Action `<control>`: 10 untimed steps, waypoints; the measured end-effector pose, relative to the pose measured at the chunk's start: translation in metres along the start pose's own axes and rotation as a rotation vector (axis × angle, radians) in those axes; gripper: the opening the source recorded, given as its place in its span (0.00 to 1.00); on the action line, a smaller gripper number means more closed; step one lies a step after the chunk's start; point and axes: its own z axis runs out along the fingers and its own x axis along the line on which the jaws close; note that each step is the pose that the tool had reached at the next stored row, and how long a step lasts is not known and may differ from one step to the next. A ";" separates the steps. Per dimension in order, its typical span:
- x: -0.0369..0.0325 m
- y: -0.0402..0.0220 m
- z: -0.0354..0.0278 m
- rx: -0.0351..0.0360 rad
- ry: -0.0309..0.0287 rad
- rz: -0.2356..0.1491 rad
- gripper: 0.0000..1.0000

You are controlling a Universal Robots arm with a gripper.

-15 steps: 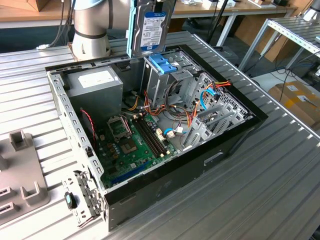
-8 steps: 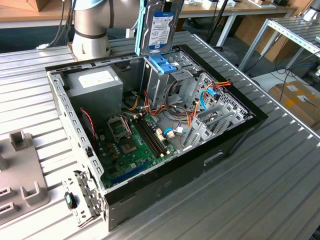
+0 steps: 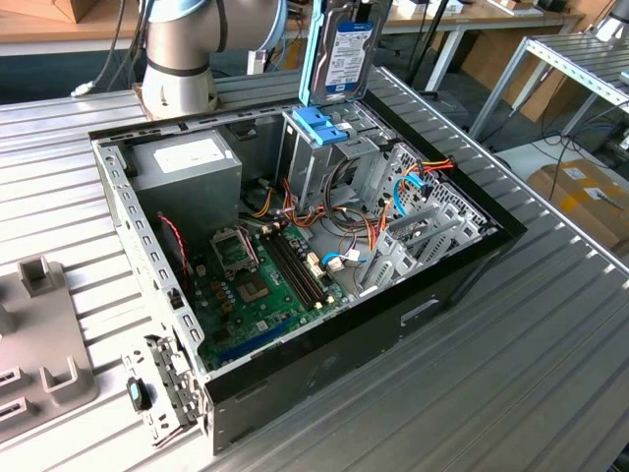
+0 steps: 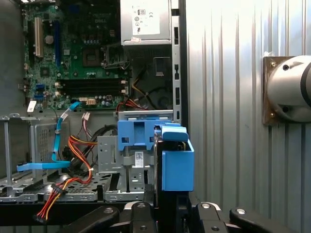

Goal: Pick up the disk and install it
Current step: 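Pick up the disk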

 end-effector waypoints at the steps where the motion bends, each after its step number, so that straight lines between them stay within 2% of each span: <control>1: 0.0000 0.0000 0.0000 0.0000 0.0000 0.000 0.35; 4: 0.0013 -0.0001 -0.0001 0.0000 0.0001 0.000 0.35; 10: 0.0106 -0.0003 0.0002 0.0000 -0.0001 0.000 0.35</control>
